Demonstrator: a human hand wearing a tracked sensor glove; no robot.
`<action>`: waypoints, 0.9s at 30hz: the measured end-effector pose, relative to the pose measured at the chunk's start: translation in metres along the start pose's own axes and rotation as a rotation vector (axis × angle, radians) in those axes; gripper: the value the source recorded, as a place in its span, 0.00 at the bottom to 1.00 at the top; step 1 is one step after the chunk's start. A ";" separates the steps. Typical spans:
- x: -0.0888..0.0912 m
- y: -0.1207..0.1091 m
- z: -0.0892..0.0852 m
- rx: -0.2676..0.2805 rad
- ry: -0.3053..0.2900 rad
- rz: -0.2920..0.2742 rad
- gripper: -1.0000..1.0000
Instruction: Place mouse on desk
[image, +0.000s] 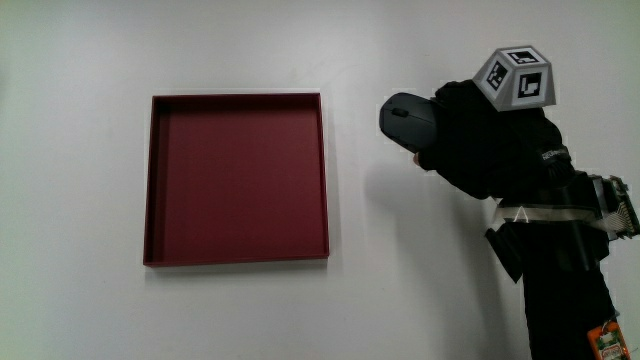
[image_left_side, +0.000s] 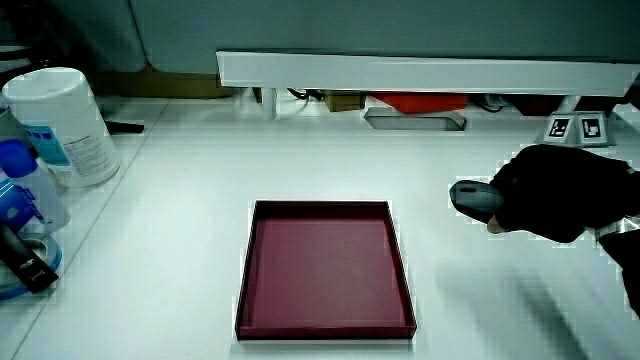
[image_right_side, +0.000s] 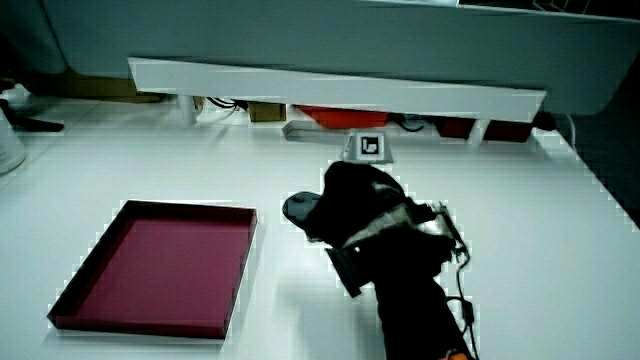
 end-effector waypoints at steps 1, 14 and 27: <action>0.005 0.002 -0.002 -0.008 0.010 -0.010 0.50; 0.055 0.036 -0.032 -0.090 0.060 -0.147 0.50; 0.075 0.054 -0.063 -0.122 0.058 -0.211 0.50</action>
